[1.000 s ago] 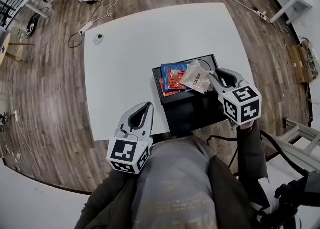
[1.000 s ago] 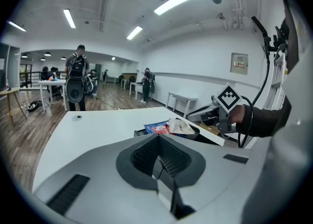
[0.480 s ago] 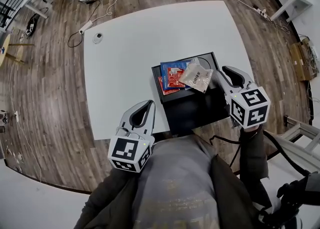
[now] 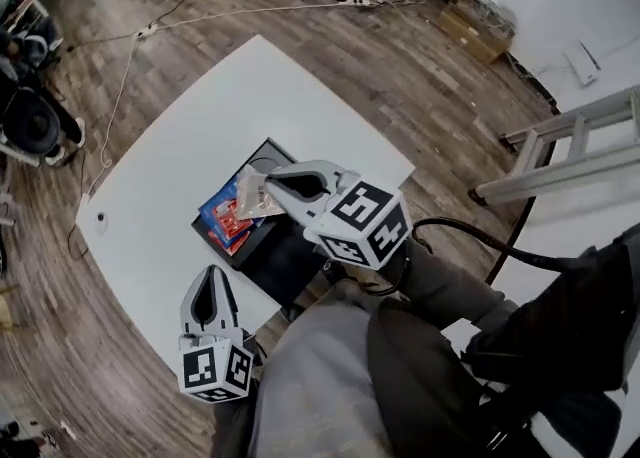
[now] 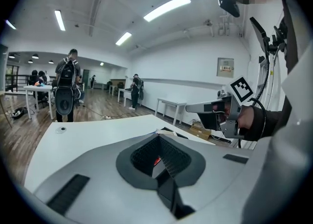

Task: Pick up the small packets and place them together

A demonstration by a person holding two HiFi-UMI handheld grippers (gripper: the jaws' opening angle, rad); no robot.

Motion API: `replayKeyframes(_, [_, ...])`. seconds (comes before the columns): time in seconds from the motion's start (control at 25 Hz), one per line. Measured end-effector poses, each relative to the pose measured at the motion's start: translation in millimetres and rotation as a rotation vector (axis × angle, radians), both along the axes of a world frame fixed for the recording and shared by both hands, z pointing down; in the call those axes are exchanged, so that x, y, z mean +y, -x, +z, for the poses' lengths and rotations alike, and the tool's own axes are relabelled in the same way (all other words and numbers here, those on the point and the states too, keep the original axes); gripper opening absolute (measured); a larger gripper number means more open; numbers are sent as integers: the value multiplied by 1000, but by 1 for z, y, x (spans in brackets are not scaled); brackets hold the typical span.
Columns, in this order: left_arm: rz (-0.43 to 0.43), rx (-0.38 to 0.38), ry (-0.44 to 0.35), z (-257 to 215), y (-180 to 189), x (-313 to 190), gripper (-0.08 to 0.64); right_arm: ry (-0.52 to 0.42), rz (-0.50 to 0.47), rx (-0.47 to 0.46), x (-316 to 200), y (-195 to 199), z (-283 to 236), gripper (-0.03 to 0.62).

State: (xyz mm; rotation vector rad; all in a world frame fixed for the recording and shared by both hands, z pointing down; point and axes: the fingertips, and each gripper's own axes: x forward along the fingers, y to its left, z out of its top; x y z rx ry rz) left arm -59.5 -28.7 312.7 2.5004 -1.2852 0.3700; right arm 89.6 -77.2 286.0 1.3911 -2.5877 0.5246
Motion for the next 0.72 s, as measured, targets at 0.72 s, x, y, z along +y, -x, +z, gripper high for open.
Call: replayKeyframes(0.72, [76, 53, -116, -17, -18, 10, 2, -66, -2, 20, 39, 25, -15, 5])
